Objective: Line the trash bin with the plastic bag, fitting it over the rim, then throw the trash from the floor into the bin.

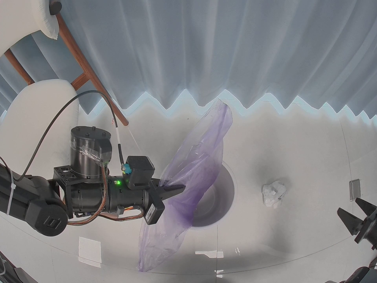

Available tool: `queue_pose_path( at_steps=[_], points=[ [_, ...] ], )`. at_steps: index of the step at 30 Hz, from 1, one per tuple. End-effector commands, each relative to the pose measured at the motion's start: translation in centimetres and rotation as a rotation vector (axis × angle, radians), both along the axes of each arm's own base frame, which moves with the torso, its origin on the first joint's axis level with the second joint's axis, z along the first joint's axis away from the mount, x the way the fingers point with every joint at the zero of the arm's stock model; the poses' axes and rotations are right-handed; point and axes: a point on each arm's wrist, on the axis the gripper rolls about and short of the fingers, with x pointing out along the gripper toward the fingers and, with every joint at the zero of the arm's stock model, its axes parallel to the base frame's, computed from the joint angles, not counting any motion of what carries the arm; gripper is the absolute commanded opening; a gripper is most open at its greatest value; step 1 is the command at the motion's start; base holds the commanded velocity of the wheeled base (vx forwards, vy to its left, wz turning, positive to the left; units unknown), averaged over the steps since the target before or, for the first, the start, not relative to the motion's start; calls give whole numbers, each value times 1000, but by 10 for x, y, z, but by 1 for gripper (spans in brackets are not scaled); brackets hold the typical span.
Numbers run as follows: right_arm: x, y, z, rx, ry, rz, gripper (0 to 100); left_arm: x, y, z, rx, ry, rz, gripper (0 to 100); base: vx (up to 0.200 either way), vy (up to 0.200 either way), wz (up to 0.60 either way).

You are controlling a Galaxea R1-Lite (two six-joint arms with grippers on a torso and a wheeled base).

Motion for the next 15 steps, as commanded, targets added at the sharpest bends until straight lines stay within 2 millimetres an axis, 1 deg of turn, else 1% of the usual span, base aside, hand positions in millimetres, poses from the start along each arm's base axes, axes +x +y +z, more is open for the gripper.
queue_pose_path(
  at_steps=[1,3,4,5,11,13,14,15],
  points=[
    [99,36,-19,-34,332,123,100,-5,5,-3,-33,4,-26,0,0,0,0],
    [122,42,-26,-33,331,121,100,-5,6,-4,-36,7,-25,0,0,0,0],
    [125,43,-27,-33,332,119,100,-4,6,-4,-36,7,-23,0,0,0,0],
    [142,48,-33,-33,327,117,100,-3,9,-4,-36,4,-13,0,0,0,0],
    [205,67,-45,-18,221,122,100,-1,9,-5,-34,6,-9,0,0,0,0],
    [222,72,-50,-22,188,127,100,-1,9,-5,-34,6,-9,0,0,0,0],
    [225,73,-51,-22,180,129,100,-1,9,-5,-34,6,-9,0,0,0,0],
    [238,77,-58,-31,151,137,100,0,9,-6,-33,7,-11,0,0,0,0]
  ],
)
